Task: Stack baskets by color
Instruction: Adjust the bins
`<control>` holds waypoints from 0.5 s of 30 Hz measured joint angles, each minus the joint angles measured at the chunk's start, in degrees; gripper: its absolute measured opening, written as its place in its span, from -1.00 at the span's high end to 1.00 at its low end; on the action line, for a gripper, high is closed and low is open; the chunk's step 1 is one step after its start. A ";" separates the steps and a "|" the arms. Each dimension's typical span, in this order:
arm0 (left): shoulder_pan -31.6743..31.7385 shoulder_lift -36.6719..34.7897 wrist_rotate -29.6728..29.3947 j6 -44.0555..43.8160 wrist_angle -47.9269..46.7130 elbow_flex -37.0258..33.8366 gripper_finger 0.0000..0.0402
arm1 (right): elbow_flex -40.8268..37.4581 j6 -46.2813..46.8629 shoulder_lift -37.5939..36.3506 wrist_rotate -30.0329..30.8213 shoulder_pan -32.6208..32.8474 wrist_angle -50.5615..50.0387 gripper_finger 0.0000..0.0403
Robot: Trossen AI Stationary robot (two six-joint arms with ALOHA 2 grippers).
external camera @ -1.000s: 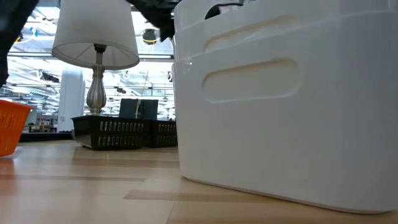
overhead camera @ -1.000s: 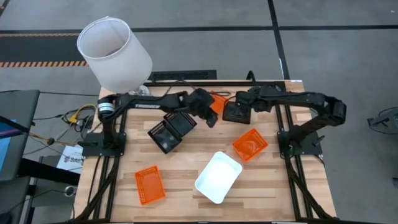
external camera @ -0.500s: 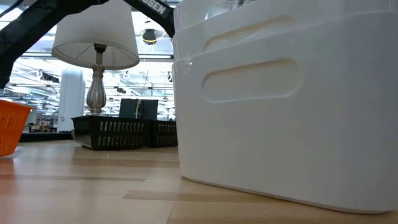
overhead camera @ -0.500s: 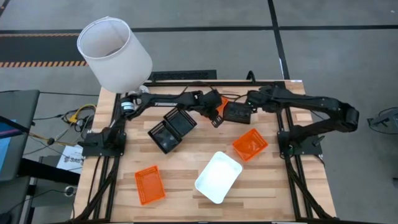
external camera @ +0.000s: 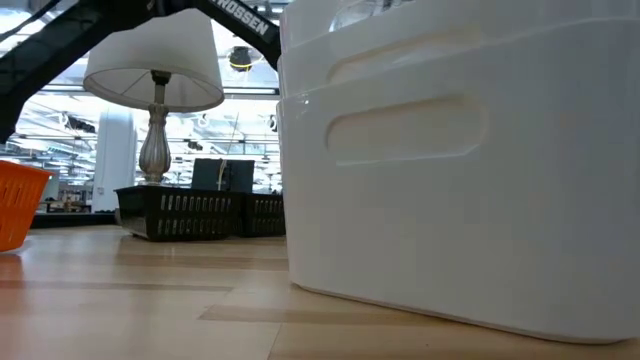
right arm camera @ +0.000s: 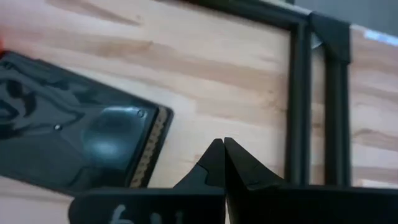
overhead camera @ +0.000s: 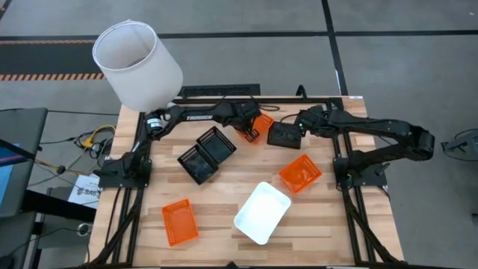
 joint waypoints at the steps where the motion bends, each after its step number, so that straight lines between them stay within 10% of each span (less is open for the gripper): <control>1: 0.41 -0.22 -1.43 0.05 -1.41 0.49 1.00 | -0.32 -0.31 -0.01 -0.41 0.00 0.14 0.96; 9: 2.29 -0.42 -19.97 3.49 -7.99 7.07 1.00 | -0.56 -0.51 -0.03 -0.61 0.00 0.25 0.96; 15: 2.86 -2.57 -7.55 0.97 -8.81 11.96 1.00 | -0.56 -0.54 -0.03 -0.37 -1.10 0.22 0.96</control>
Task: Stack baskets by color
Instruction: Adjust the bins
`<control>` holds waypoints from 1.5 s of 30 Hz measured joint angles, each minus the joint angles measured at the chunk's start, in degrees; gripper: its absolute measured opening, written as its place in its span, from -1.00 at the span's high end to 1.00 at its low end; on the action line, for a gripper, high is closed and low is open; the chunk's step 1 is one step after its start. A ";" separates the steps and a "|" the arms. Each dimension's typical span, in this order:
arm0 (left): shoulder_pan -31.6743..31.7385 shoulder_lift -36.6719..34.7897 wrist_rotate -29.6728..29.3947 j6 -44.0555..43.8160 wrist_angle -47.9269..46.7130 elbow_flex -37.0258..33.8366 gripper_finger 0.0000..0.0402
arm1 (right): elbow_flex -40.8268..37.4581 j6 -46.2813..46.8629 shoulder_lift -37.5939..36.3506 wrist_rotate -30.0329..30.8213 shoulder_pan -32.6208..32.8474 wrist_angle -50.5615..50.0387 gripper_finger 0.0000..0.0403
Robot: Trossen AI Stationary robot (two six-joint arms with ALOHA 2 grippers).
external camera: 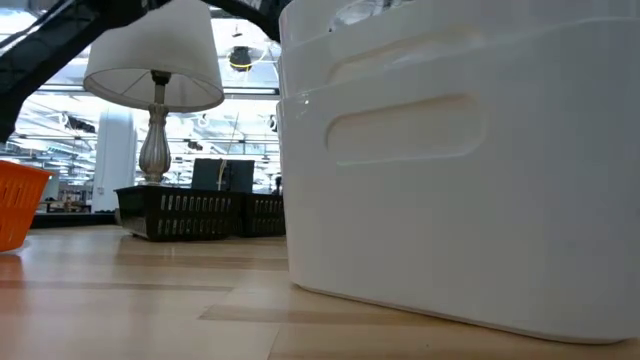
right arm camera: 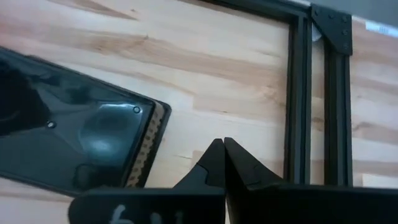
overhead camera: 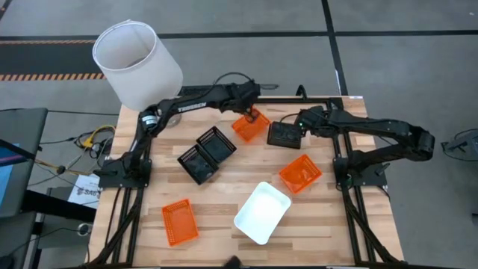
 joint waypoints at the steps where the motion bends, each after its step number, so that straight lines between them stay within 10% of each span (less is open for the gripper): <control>1: -0.41 -0.76 5.87 -0.43 2.64 0.37 1.00 | 0.00 -0.30 0.00 0.00 -0.66 -0.01 0.96; 4: -2.28 -1.71 17.26 -2.46 8.25 0.50 1.00 | 0.00 -1.79 0.00 0.24 -2.78 0.11 0.96; 17: -6.01 -1.28 21.20 -6.80 11.28 -7.04 1.00 | 0.00 -6.63 0.00 -0.05 -6.79 4.35 0.96; 45: -8.48 7.13 7.72 -4.55 13.54 -8.22 1.00 | -7.45 -6.41 0.17 -5.03 -7.68 14.57 0.95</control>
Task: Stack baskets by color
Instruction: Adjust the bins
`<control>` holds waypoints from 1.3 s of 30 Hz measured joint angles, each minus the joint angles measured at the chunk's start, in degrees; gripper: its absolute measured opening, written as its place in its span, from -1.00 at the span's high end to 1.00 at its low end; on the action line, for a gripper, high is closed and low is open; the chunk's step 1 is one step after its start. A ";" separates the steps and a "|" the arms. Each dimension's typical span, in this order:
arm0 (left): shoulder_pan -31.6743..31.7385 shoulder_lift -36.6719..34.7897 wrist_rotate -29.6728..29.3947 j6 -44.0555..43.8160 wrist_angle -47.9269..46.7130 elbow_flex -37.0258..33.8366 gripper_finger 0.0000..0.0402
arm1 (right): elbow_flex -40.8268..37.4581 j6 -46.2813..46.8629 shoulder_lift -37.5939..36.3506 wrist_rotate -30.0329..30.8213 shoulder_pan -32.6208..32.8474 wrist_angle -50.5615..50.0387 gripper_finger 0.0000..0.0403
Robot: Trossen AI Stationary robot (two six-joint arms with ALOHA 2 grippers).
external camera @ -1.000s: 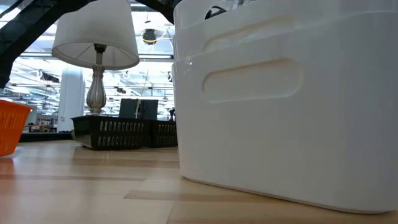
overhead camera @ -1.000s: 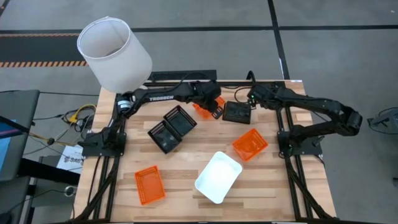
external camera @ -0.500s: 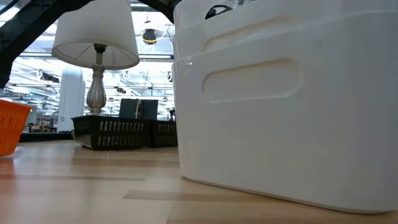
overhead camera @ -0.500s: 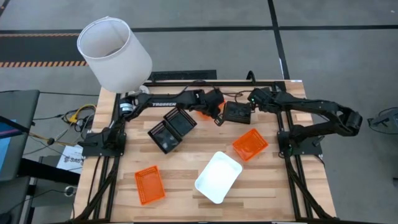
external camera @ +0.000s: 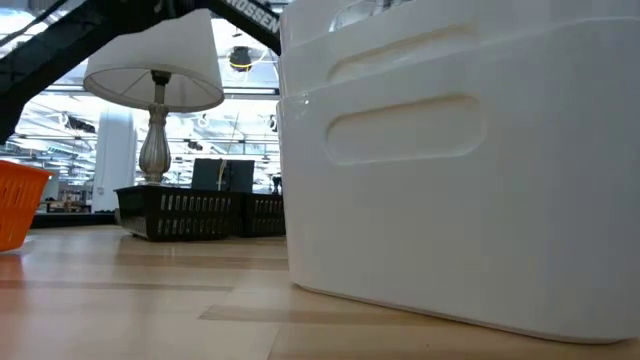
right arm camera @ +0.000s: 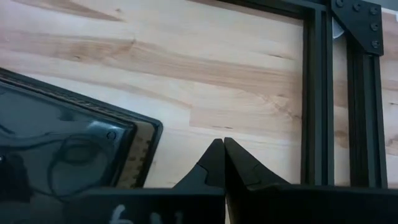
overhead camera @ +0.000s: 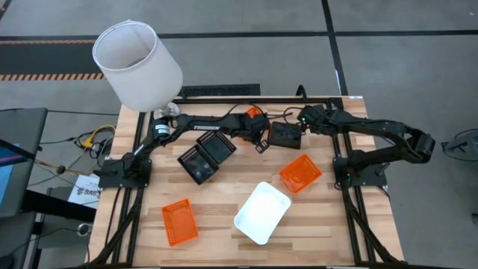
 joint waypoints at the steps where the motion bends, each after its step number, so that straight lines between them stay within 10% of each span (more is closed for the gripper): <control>1: 0.58 0.10 -0.15 0.02 -0.07 0.06 1.00 | 0.00 0.02 0.00 -0.02 0.00 0.08 0.95; 39: 3.88 1.29 8.04 -12.09 7.14 -0.01 1.00 | 0.04 -0.01 13.77 -15.95 1.94 20.13 0.95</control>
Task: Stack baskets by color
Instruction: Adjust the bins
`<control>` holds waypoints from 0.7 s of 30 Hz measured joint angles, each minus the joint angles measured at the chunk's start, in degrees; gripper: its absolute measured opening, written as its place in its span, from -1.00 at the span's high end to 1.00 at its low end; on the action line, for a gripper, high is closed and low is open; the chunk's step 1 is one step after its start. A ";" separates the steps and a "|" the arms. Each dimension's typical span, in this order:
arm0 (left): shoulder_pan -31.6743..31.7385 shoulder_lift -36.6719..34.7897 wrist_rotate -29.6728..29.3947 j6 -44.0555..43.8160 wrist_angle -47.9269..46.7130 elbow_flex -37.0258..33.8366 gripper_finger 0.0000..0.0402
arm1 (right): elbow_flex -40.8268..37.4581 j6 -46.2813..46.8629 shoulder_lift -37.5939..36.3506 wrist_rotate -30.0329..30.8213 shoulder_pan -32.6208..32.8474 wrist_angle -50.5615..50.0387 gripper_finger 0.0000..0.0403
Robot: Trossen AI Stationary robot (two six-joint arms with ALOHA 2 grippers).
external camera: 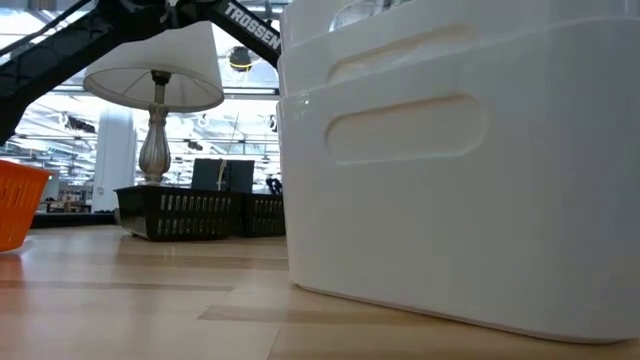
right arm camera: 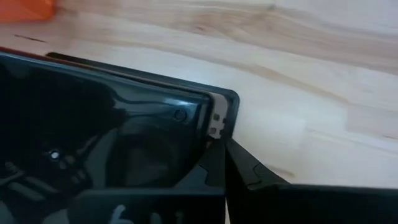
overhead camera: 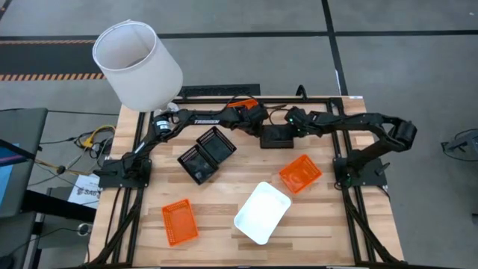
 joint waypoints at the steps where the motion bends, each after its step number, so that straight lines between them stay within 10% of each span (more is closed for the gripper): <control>1: 0.00 0.00 0.00 0.00 -0.52 0.00 1.00 | 0.00 -0.04 -0.02 -0.38 0.10 0.45 0.95; 21: -0.99 -1.60 9.83 4.22 -5.90 3.04 1.00 | 2.48 -12.06 -8.18 -3.66 0.33 1.98 0.98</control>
